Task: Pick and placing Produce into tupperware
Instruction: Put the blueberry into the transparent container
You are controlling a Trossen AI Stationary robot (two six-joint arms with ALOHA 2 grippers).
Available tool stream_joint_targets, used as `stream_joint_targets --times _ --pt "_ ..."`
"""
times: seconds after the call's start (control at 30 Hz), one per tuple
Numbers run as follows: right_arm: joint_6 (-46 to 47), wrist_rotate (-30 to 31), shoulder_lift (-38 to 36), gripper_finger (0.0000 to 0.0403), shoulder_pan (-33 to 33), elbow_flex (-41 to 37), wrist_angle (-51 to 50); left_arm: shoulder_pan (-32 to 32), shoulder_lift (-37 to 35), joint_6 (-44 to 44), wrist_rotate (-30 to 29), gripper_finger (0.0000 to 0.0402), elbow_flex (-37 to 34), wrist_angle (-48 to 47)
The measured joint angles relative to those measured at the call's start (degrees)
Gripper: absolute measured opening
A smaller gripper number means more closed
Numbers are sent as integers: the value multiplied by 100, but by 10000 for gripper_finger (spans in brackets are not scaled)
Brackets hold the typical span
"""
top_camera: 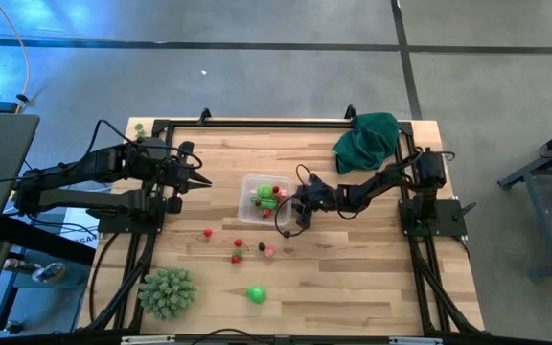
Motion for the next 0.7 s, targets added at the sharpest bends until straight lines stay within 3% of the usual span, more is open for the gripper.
stream_joint_targets --times 0.3,0.7 --pt "-66 97 2 127 68 0 4 0 0 0 2 19 0 2" --pt "-5 -108 -1 47 68 0 43 -1 0 0 1 19 -1 0"
